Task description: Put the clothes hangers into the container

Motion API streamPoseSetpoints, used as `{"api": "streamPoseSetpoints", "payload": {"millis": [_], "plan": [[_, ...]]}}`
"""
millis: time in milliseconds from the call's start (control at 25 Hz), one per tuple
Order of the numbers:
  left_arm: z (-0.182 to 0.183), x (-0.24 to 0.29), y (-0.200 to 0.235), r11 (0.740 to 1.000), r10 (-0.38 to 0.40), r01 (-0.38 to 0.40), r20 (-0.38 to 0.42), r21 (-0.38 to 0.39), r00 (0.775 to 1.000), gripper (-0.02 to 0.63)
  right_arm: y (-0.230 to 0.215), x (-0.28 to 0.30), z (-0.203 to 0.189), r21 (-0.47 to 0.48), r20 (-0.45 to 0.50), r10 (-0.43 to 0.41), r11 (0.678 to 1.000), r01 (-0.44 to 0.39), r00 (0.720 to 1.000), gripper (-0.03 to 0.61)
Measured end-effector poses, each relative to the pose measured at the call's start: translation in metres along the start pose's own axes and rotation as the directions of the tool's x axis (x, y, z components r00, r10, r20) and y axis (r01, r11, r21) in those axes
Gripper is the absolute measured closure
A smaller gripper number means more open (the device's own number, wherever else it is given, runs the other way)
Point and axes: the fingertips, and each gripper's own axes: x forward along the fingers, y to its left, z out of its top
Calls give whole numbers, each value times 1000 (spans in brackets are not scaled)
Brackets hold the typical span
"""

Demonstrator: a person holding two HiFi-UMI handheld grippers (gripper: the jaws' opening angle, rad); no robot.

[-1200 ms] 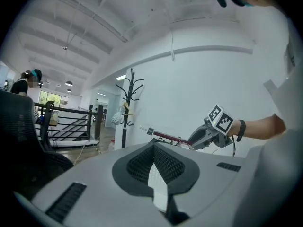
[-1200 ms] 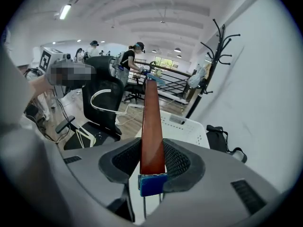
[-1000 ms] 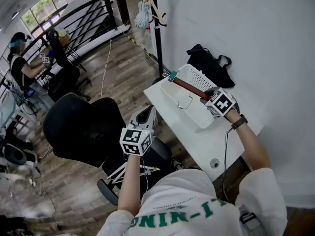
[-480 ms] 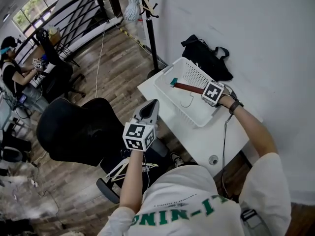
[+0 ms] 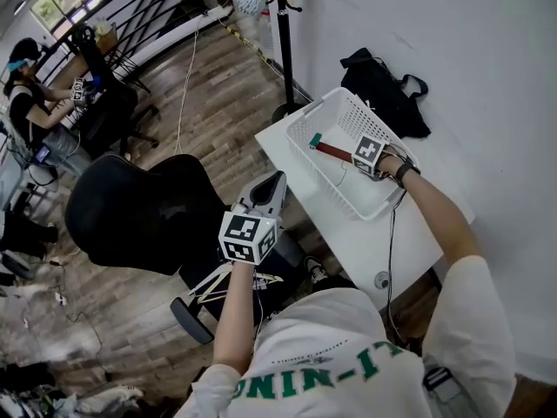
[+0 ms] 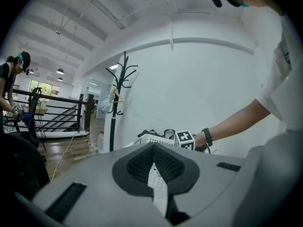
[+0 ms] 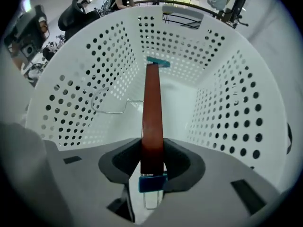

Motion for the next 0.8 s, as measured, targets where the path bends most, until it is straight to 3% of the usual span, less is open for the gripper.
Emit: {"api": "streamPoseSetpoints", "payload": {"millis": [160,280,320,440,480,800], "plan": [[-10,-5,13,999,36,-36,-12,-10,999,601,3,37,-3,29,-70,48,999,-46,996,426],[-15,-10,17,998,57,-58,-20,-16,998,601,-1,60,-3,72,-71,32,997,-27,997,423],[-17,-11,17,998,61,-61,-23,-17,998,601,-3,65,-3,94,-60,28,995,-22,998,395],[-21,-16,19,997,68,-69,-24,-20,997,601,1,70,1,161,-16,74,985,-70,997,171],[-21,-18,20,997,70,-71,-22,-22,997,601,2,69,3,173,-4,84,981,-83,996,147],[-20,-31,13,997,75,-75,-8,-26,997,601,10,19,29,128,138,23,991,-41,990,156]]}}
